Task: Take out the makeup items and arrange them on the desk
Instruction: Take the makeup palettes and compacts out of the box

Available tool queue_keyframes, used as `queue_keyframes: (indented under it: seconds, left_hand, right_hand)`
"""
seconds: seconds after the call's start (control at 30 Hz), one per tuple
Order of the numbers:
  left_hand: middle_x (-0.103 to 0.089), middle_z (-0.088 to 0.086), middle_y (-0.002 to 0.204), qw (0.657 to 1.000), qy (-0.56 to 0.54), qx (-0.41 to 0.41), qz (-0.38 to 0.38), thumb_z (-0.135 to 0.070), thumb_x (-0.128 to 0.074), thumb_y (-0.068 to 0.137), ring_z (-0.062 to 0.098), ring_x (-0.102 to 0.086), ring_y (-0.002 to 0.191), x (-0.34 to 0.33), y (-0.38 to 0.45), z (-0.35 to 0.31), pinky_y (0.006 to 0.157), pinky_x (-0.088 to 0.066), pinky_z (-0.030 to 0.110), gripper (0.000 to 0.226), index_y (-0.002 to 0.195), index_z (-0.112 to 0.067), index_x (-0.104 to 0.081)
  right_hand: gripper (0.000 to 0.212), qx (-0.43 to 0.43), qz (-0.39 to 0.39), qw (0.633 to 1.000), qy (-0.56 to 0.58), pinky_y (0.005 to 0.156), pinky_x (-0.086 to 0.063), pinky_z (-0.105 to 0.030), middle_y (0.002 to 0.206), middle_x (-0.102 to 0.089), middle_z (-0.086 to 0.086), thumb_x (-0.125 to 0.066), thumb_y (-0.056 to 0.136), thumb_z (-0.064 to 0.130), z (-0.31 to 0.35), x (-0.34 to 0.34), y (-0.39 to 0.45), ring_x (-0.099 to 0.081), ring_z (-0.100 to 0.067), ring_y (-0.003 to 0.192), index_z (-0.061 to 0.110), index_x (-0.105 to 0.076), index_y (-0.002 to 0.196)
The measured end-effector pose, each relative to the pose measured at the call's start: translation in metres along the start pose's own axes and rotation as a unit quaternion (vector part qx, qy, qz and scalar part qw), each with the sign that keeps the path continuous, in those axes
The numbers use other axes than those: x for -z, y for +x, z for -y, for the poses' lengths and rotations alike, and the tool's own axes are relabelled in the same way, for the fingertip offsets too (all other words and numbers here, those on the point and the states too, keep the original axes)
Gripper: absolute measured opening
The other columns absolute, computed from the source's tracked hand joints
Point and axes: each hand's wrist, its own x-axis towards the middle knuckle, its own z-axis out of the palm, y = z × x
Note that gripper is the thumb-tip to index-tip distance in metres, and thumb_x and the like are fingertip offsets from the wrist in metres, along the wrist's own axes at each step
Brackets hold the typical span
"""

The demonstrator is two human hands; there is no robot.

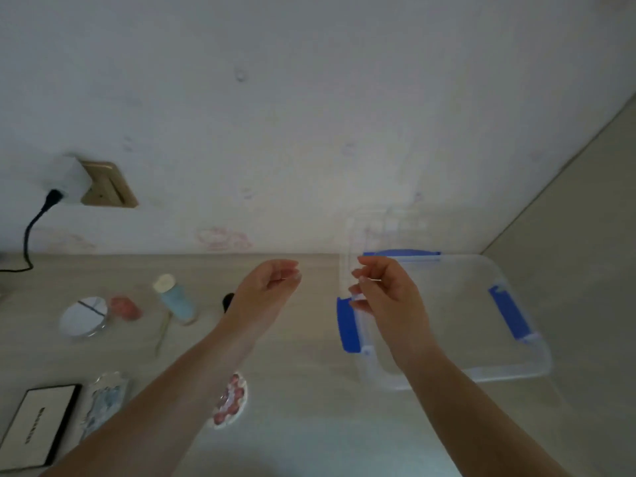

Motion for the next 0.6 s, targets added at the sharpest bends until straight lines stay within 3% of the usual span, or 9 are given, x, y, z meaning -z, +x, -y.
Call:
queue_keyframes:
  seconds: [0.17, 0.2, 0.27, 0.33, 0.43, 0.6]
  left_hand:
    - [-0.061, 0.000, 0.108, 0.998, -0.033, 0.047, 0.015, -0.021, -0.060, 0.091, 0.014, -0.057, 0.100, -0.050, 0.042, -0.020, 0.085, -0.045, 0.030, 0.017, 0.107, -0.026, -0.059]
    - [-0.060, -0.001, 0.113, 0.997, -0.030, 0.063, 0.022, -0.022, -0.059, 0.091, 0.015, -0.055, 0.107, -0.056, 0.050, -0.020, 0.089, -0.045, 0.032, 0.024, 0.115, -0.023, -0.056]
    - [-0.056, 0.002, 0.126, 0.995, -0.025, 0.095, 0.021, -0.023, -0.060, 0.090, 0.017, -0.052, 0.117, -0.067, 0.065, -0.018, 0.097, -0.042, 0.036, 0.040, 0.129, -0.020, -0.050]
    - [-0.050, 0.006, 0.136, 0.993, -0.020, 0.115, 0.016, -0.022, -0.062, 0.089, 0.019, -0.049, 0.120, -0.080, 0.077, -0.017, 0.097, -0.040, 0.035, 0.050, 0.136, -0.017, -0.045]
    - [-0.044, 0.007, 0.142, 0.991, 0.014, 0.133, 0.014, -0.024, -0.063, 0.089, 0.021, -0.046, 0.124, -0.098, 0.090, -0.017, 0.093, -0.039, 0.032, 0.058, 0.141, -0.017, -0.039]
    - [-0.040, 0.007, 0.146, 0.986, 0.010, 0.167, 0.003, -0.024, -0.067, 0.086, 0.024, -0.040, 0.132, -0.116, 0.107, -0.012, 0.107, -0.037, 0.039, 0.068, 0.145, -0.022, -0.033]
  right_hand:
    - [0.033, 0.046, -0.035, 0.996, -0.062, 0.072, -0.054, -0.023, 0.088, -0.061, 0.005, -0.052, 0.090, -0.003, 0.012, 0.098, 0.056, -0.061, -0.013, 0.084, 0.028, -0.058, 0.093]
    - [0.033, 0.053, -0.052, 0.993, -0.087, 0.075, -0.052, -0.027, 0.088, -0.062, 0.006, -0.054, 0.089, -0.002, 0.009, 0.117, 0.068, -0.061, -0.012, 0.084, 0.031, -0.058, 0.092]
    - [0.027, 0.056, -0.076, 0.984, -0.148, 0.074, -0.046, -0.020, 0.093, -0.063, 0.007, -0.056, 0.089, 0.004, 0.003, 0.150, 0.090, -0.060, 0.003, 0.078, 0.029, -0.059, 0.096]
    - [0.024, 0.031, -0.080, 0.974, -0.211, 0.073, -0.043, -0.014, 0.106, -0.063, 0.003, -0.056, 0.090, 0.009, -0.002, 0.181, 0.111, -0.059, 0.003, 0.084, 0.024, -0.058, 0.109]
    - [0.035, -0.019, -0.062, 0.960, -0.273, 0.091, -0.043, -0.028, 0.123, -0.057, 0.002, -0.055, 0.091, 0.015, -0.013, 0.210, 0.136, -0.055, -0.013, 0.110, 0.020, -0.053, 0.126]
    - [0.050, -0.118, -0.031, 0.960, -0.252, 0.092, -0.044, -0.033, 0.140, -0.045, -0.005, -0.059, 0.090, 0.026, -0.035, 0.226, 0.168, -0.050, -0.020, 0.120, 0.026, -0.041, 0.137]
